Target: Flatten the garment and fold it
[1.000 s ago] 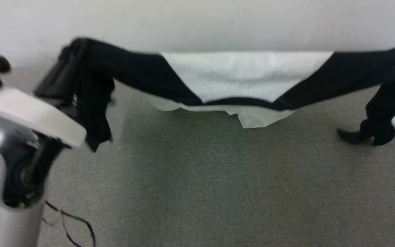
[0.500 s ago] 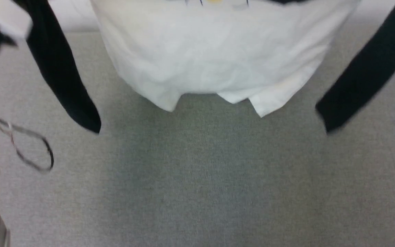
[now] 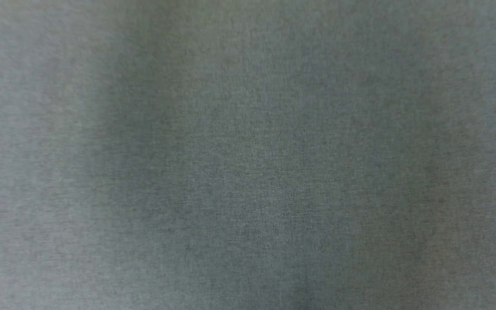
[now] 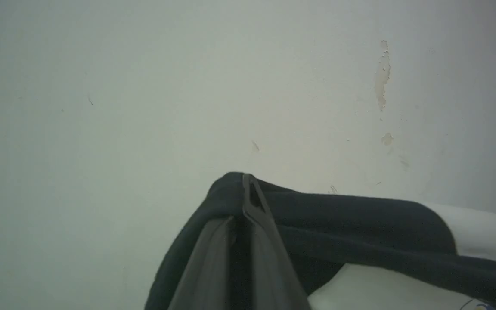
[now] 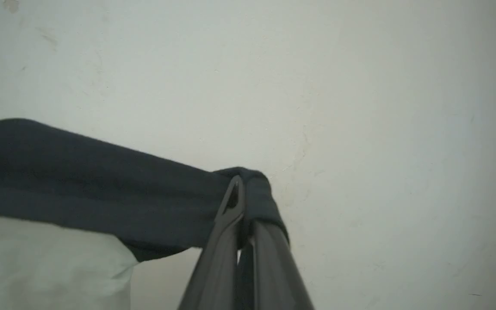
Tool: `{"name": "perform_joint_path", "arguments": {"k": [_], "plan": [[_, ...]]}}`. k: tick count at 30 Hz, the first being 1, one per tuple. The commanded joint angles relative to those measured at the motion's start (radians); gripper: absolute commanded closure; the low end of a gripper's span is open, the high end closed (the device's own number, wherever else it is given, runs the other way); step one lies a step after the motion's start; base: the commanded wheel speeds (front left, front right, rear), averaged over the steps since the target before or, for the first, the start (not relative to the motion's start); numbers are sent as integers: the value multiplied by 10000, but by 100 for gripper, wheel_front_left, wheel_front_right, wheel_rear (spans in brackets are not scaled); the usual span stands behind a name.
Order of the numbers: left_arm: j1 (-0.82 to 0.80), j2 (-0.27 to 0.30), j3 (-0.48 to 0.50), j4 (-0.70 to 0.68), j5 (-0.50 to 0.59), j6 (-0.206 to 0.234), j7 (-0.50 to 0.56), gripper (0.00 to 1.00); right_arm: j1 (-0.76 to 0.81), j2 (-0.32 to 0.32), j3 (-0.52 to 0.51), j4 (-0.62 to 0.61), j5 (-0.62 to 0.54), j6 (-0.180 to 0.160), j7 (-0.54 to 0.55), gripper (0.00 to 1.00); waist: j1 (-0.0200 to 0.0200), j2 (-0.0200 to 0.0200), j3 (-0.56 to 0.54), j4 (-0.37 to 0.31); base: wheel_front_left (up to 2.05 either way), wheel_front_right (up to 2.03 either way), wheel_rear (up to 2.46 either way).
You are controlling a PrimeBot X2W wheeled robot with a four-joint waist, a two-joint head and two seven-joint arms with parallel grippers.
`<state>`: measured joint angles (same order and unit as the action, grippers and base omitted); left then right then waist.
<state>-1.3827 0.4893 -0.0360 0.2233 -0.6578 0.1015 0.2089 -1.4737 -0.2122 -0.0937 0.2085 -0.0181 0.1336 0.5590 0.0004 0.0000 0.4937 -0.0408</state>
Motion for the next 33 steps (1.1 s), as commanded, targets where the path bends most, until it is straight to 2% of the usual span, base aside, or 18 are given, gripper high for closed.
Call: {"name": "perform_joint_path", "arguments": {"k": [1,5,12,15,18,23,29,33], "plan": [[-370,13,225,327,33,40,-375,100,-469,-13,-233,334,-233,-29,-434,100,-4,0,1043,-186,0,0,0],[-292,-151,261,1069,-208,-271,-683,100,-584,134,-248,985,-263,-29,-1023,100,-4,0,1135,-111,0,0,0],[1235,-339,122,1897,-611,-796,-578,100,642,69,266,1865,167,-29,-1324,100,-4,0,742,5,0,0,0],[2458,-283,-187,2083,-659,-1120,-197,100,1720,50,559,2149,628,-29,-896,100,-4,0,342,76,0,0,0],[3910,-314,-506,1945,-725,-1213,306,100,2936,-19,761,2140,1130,-29,28,100,-4,0,-195,132,0,0,0],[6294,-411,-788,950,-954,-975,1029,100,5107,-272,854,1130,1895,-29,1441,100,-4,0,-1084,294,0,0,0],[9253,-415,-746,-1079,-1316,-248,1741,100,7886,-366,553,-759,2321,-29,3014,100,-4,0,-1859,272,0,0,0],[11145,-600,-768,-2396,-1560,220,1994,100,9645,-160,-1,-1887,2230,-29,3527,100,-4,0,-2391,362,0,0,0]]}}
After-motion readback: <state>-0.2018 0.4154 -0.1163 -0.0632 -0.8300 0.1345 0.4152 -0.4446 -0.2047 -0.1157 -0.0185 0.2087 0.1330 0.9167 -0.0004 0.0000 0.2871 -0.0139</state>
